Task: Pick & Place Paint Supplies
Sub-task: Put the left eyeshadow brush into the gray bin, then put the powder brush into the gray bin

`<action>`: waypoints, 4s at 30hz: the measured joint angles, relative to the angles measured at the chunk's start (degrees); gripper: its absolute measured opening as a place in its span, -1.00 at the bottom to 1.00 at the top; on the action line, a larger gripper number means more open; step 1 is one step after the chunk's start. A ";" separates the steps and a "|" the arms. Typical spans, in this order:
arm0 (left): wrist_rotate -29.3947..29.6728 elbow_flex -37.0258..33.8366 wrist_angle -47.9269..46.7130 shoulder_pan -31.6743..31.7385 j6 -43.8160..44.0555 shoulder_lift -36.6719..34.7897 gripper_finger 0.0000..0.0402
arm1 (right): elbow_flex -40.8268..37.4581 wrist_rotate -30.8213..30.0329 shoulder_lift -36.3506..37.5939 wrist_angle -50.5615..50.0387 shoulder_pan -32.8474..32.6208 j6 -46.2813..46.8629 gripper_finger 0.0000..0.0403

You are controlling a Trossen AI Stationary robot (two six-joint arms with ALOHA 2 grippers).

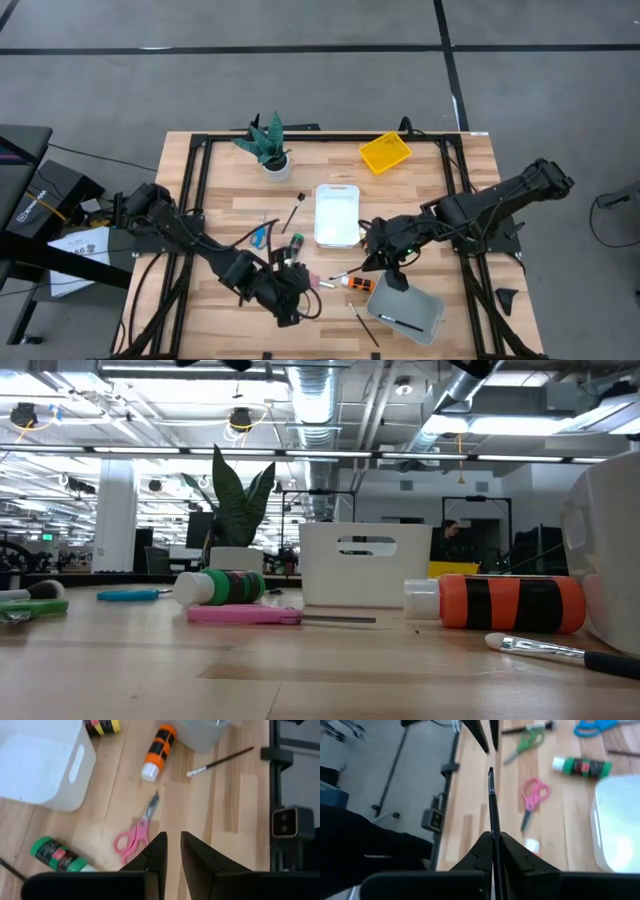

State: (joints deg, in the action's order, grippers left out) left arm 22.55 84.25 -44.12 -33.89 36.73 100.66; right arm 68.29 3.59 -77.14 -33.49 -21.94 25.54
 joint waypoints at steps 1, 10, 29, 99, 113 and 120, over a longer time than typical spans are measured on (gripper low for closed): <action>0.00 -0.47 0.12 -0.45 0.27 0.00 -0.72 | 0.00 -0.86 0.00 -0.97 -0.69 0.35 -0.96; 0.03 -7.99 7.37 -3.28 9.93 0.00 -0.68 | -0.02 -10.20 0.00 -9.05 -11.63 7.50 -0.96; 7.72 -12.88 26.15 -4.42 12.02 -0.04 -0.92 | -10.43 -50.56 3.76 -8.70 -42.85 42.37 -0.96; 7.82 -12.81 29.09 -4.51 11.56 -0.04 -0.96 | -37.62 -47.12 -4.94 40.21 -44.26 44.38 -0.73; 7.80 -12.81 29.14 -4.94 10.01 -0.07 -0.96 | -37.51 -47.60 4.13 39.97 -43.75 44.50 -0.72; 7.80 -12.81 29.16 -4.94 10.01 -0.07 -0.96 | -37.51 -47.61 8.78 39.95 -42.61 40.74 -0.72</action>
State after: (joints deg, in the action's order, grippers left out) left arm 30.35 71.44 -14.96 -38.83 46.74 100.60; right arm 30.79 -44.02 -68.36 6.46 -64.55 66.28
